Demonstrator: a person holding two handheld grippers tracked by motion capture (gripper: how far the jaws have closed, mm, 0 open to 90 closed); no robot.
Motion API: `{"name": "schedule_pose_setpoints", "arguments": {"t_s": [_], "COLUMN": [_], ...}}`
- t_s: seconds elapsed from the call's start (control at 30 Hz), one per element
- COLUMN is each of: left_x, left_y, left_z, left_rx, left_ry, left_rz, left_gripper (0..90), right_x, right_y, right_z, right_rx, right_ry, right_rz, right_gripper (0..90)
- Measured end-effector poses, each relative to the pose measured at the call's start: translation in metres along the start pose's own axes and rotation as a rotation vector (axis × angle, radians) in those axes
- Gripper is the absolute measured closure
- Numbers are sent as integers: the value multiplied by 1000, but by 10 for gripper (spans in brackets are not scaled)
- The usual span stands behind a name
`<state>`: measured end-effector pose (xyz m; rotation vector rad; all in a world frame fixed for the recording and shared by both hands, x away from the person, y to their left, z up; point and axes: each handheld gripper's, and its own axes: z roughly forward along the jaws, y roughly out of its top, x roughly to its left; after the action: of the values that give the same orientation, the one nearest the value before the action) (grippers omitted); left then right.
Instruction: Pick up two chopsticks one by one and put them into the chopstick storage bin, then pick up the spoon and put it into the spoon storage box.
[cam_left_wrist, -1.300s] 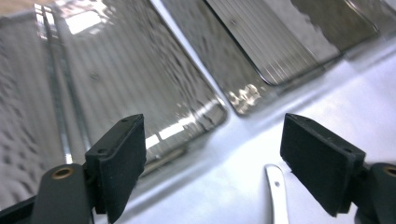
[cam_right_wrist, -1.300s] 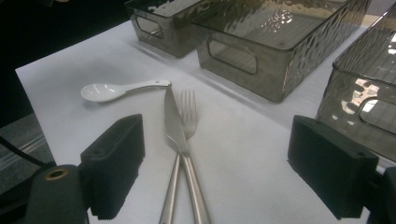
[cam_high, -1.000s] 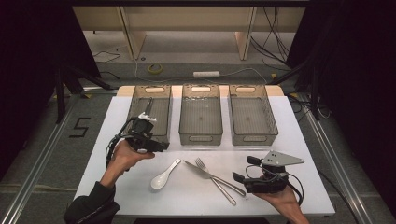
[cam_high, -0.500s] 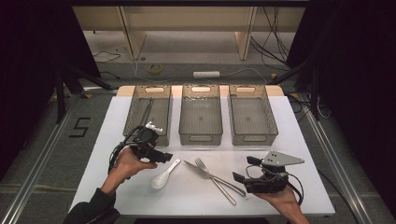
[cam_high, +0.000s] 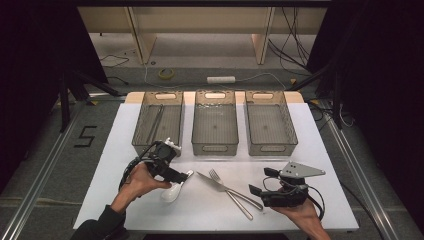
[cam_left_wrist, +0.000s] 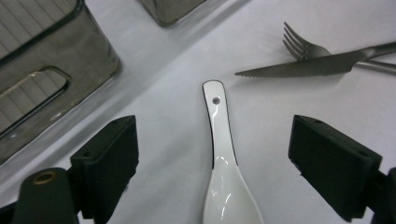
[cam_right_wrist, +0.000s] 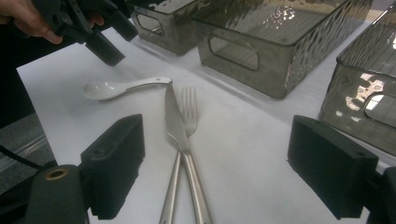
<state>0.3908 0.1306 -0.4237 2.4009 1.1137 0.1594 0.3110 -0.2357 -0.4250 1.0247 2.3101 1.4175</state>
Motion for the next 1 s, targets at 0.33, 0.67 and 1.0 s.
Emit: {"name": "schedule_pose_setpoints", "arguments": {"t_s": [0.33, 0.67, 1.0], "left_x": [-5, -8, -8], "left_y": [-2, -3, -4], "left_z": [11, 20, 29], "left_rx": [79, 111, 119], "left_ry": [5, 2, -12], "left_rz": [29, 41, 42], "left_gripper": [165, 192, 328], "right_x": [0, 0, 0], "right_y": [0, -1, -1], "right_z": [1, 1, 2], "right_rx": [6, 11, 16], "right_ry": [0, 0, -1], "right_rz": [1, -2, -4], "right_gripper": [198, 198, 201]}}
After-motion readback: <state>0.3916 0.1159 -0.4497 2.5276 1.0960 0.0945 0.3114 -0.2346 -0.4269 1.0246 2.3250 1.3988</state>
